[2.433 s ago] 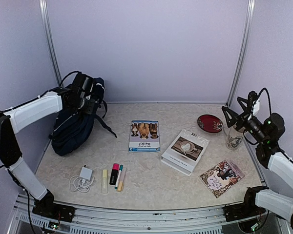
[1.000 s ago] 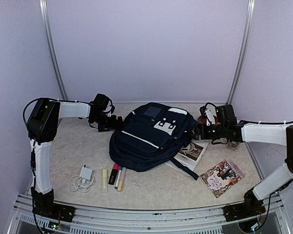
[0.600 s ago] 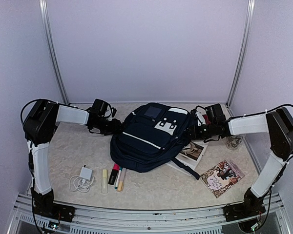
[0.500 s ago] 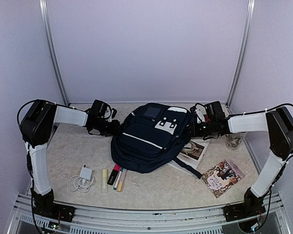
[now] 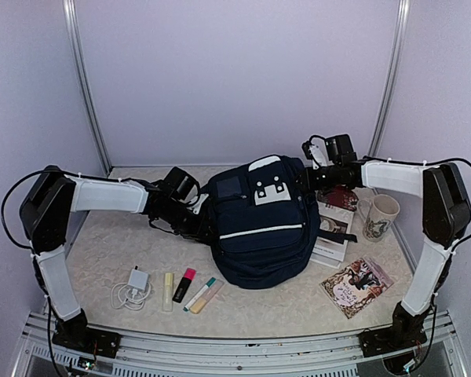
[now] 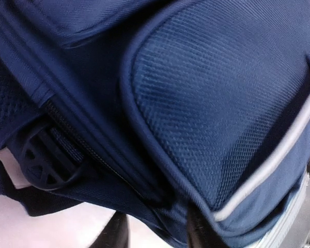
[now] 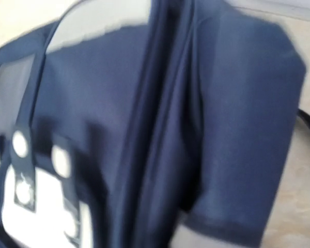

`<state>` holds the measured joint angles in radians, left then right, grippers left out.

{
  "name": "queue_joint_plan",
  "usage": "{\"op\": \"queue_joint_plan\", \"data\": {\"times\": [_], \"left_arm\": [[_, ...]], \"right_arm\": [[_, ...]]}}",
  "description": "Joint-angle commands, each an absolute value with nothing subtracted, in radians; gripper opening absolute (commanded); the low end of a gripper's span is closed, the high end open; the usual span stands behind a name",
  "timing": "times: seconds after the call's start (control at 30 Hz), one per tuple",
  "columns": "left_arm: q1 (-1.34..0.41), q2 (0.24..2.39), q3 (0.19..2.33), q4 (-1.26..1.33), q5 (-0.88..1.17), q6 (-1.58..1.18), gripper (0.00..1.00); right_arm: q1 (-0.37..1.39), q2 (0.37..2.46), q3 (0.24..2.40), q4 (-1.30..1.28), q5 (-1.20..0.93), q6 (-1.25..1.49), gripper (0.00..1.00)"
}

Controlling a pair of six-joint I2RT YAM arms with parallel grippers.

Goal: Pack the student bag
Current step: Adjust the student bag at the center of the board.

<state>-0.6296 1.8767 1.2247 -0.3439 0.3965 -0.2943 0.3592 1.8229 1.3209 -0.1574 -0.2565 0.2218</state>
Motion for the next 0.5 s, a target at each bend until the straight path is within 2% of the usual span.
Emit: {"op": "queue_joint_plan", "data": {"times": [0.0, 0.07, 0.2, 0.37, 0.47], "left_arm": [[-0.656, 1.776, 1.246, -0.364, 0.427, -0.25, 0.5], [-0.655, 1.764, 1.258, -0.4, 0.364, -0.233, 0.64], [-0.657, 1.767, 1.336, -0.453, 0.305, -0.206, 0.74], [-0.658, 1.815, 1.447, -0.455, 0.276, -0.189, 0.79], [-0.643, 1.87, 1.506, -0.446, 0.273, -0.199, 0.82]], "right_arm": [[0.348, 1.75, 1.361, -0.268, -0.179, 0.145, 0.51], [0.337, 1.72, 1.357, -0.309, -0.13, 0.13, 0.58], [0.336, 1.677, 1.35, -0.39, -0.038, 0.114, 0.61], [0.342, 1.609, 1.298, -0.452, 0.037, 0.141, 0.4], [0.359, 1.561, 1.247, -0.452, 0.005, 0.159, 0.33]]}}
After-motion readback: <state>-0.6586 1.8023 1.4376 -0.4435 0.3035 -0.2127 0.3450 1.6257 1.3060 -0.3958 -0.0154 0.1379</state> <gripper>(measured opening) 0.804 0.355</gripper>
